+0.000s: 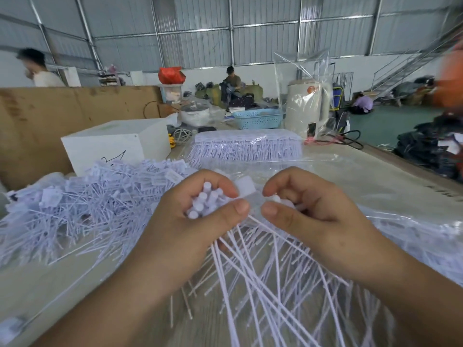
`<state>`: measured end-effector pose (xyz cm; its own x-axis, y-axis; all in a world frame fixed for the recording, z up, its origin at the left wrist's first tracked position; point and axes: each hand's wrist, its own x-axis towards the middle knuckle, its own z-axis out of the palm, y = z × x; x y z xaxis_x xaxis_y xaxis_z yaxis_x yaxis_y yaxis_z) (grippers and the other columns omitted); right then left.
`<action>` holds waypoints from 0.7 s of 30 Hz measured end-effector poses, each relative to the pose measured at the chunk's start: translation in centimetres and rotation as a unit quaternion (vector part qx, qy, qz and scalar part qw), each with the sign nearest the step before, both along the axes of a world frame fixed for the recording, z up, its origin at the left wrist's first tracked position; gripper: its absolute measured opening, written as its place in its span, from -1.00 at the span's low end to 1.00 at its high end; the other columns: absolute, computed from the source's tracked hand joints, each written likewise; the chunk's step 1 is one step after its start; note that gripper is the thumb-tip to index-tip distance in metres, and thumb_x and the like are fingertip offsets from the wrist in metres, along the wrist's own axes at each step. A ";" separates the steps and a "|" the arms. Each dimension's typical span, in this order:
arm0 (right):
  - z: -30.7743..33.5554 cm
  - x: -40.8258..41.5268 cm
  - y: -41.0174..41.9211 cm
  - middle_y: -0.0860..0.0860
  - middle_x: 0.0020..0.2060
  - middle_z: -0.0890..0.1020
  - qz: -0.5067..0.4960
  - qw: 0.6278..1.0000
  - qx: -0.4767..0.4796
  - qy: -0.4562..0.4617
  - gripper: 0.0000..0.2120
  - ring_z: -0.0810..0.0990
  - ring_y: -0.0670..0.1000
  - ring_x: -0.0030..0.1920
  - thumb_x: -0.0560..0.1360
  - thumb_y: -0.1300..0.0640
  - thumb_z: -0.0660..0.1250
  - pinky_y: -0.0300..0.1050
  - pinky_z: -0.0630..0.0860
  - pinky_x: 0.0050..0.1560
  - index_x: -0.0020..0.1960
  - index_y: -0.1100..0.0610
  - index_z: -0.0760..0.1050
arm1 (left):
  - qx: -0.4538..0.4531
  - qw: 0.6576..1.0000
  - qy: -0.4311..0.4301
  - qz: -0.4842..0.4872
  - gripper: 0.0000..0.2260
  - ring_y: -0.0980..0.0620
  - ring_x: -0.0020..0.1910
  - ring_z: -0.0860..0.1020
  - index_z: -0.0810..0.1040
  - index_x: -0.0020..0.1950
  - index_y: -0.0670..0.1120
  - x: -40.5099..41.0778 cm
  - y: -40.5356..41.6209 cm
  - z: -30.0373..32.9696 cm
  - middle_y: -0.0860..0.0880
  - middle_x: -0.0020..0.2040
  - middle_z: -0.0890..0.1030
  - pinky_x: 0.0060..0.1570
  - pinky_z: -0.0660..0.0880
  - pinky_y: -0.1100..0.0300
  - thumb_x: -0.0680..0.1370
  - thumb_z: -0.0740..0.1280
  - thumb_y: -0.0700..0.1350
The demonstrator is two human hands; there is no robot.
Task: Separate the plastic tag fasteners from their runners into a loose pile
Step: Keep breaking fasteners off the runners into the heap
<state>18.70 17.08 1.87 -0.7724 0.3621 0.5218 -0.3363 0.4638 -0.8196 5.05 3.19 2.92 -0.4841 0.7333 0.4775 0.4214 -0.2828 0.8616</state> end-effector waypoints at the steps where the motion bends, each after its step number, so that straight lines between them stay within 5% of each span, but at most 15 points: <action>1: 0.1 0.1 0.0 0.08 -0.42 0.31 -0.002 1.000 -0.004 0.004 -0.85 0.26 0.02 -0.42 0.42 -0.01 0.41 -0.14 0.21 -0.42 -0.10 0.03 0.51 | -0.007 1.000 0.003 0.008 -0.79 0.23 -0.35 0.53 0.61 -0.22 0.08 -0.2 0.0 0.1 0.15 -0.32 0.58 -0.37 0.41 0.43 0.27 0.58 0.06; 4: 0.3 0.3 -0.2 0.22 -0.36 0.33 0.005 1.000 -0.004 -0.001 -0.87 0.27 0.06 -0.41 0.40 0.05 0.43 -0.09 0.22 -0.41 -0.11 0.02 0.51 | -0.037 0.999 0.014 0.002 -0.78 0.22 -0.34 0.53 0.61 -0.24 0.05 -0.6 -0.1 0.3 0.15 -0.33 0.59 -0.34 0.41 0.43 0.27 0.61 0.02; 8: 0.2 0.5 -0.6 0.05 -0.39 0.42 0.043 0.999 0.018 -0.028 -0.81 0.34 0.04 -0.38 0.41 0.07 0.44 -0.10 0.29 -0.37 -0.03 -0.02 0.48 | -0.077 0.993 0.036 -0.076 -0.89 0.17 -0.31 0.54 0.61 -0.24 0.06 -0.4 -0.2 0.3 0.09 -0.31 0.60 -0.29 0.43 0.40 0.31 0.52 -0.04; 10: 0.1 0.5 -0.8 0.12 -0.33 0.54 0.052 0.996 0.043 -0.064 -0.76 0.40 0.04 -0.38 0.43 0.05 0.44 -0.09 0.33 -0.35 0.01 -0.09 0.44 | -0.104 0.987 0.042 -0.114 -0.86 0.16 -0.28 0.56 0.61 -0.22 0.05 -0.3 -0.2 0.3 0.04 -0.28 0.63 -0.25 0.46 0.37 0.31 0.53 -0.05; 17: 0.0 0.3 -1.3 0.08 -0.24 0.63 0.027 0.983 0.103 -0.148 -0.65 0.57 0.23 -0.29 0.42 -0.14 0.38 0.28 0.49 -0.32 0.14 -0.19 0.34 | -0.153 0.972 0.029 -0.175 -0.86 0.09 -0.16 0.59 0.63 -0.14 0.00 -0.9 0.1 -0.3 0.01 -0.16 0.65 -0.12 0.49 0.26 0.35 0.49 -0.18; 21: 0.5 0.3 -1.3 -0.02 -0.18 0.67 0.008 0.980 0.115 -0.163 -0.60 0.64 0.00 -0.29 0.40 -0.18 0.44 0.03 0.56 -0.33 0.11 -0.21 0.31 | -0.159 0.964 0.030 -0.212 -0.80 0.10 -0.16 0.62 0.65 -0.06 0.02 -1.5 -0.2 -0.1 0.02 -0.14 0.67 -0.14 0.52 0.26 0.36 0.51 -0.15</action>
